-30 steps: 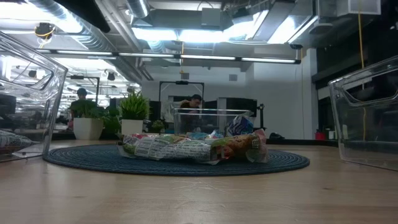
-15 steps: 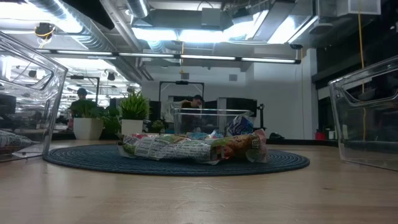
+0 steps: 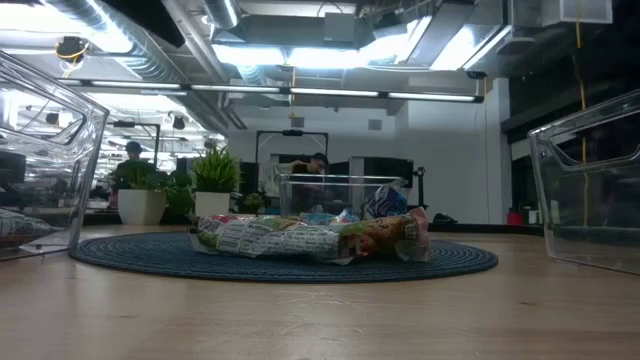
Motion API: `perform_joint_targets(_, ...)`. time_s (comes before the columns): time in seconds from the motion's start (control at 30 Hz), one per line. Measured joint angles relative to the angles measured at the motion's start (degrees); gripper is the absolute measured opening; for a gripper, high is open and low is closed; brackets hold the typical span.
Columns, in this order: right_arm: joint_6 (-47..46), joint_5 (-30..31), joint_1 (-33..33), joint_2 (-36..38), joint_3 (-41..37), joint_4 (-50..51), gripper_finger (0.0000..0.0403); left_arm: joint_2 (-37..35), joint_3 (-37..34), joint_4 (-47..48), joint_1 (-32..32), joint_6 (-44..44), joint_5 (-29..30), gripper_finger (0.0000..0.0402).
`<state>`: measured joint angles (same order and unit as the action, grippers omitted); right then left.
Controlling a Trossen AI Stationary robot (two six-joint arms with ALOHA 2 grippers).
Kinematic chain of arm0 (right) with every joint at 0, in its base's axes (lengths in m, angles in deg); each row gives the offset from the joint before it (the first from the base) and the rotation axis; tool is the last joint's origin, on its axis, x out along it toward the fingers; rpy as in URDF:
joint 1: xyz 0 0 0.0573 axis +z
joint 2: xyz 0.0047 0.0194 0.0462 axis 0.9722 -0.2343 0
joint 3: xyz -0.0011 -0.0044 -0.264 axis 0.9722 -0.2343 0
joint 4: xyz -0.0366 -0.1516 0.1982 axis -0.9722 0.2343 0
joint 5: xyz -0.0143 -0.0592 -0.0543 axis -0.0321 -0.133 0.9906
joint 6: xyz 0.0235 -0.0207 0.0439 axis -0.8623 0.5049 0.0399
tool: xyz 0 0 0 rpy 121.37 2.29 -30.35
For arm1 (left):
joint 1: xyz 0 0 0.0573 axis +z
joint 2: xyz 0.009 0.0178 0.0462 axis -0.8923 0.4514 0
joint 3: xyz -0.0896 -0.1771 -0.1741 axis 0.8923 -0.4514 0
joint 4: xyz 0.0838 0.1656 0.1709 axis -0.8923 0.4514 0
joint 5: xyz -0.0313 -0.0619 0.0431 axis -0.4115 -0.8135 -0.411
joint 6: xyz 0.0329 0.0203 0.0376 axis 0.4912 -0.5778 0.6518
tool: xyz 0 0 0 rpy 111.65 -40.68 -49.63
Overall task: Pick and place Granola Bars by type
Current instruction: Put the blue granola bar into the bottom right transparent bin
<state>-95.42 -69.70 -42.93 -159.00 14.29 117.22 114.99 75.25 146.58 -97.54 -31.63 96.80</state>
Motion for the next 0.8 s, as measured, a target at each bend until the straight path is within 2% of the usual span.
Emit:
perform_joint_targets(0.2, 5.8, 8.4, 0.0, 0.0, 10.1, 8.3, 0.0121, 0.0, 0.0, 0.0, 0.0, 0.0, 0.0, 0.0086)
perform_joint_targets(0.4, 15.3, 12.3, -0.2, 0.0, 19.0, 8.9, 0.0121, 0.0, 0.0, 0.0, 0.0, 0.0, 0.2, 0.0086)
perform_joint_targets(0.5, 19.6, 12.3, -1.8, 0.0, 21.7, 8.1, 0.0121, 0.0, 0.0, 0.0, 0.0, 0.0, 0.9, 0.0086)
perform_joint_targets(0.6, 23.7, 9.9, -4.7, -0.5, 23.1, 8.0, 0.0121, 0.0, 0.0, 0.0, 0.0, 0.0, 1.8, 0.0084)
perform_joint_targets(0.8, 31.7, 5.2, -10.1, -5.6, 26.7, 7.7, 0.0121, 0.0, 0.0, 0.0, 0.0, 0.0, 1.8, 0.0083)
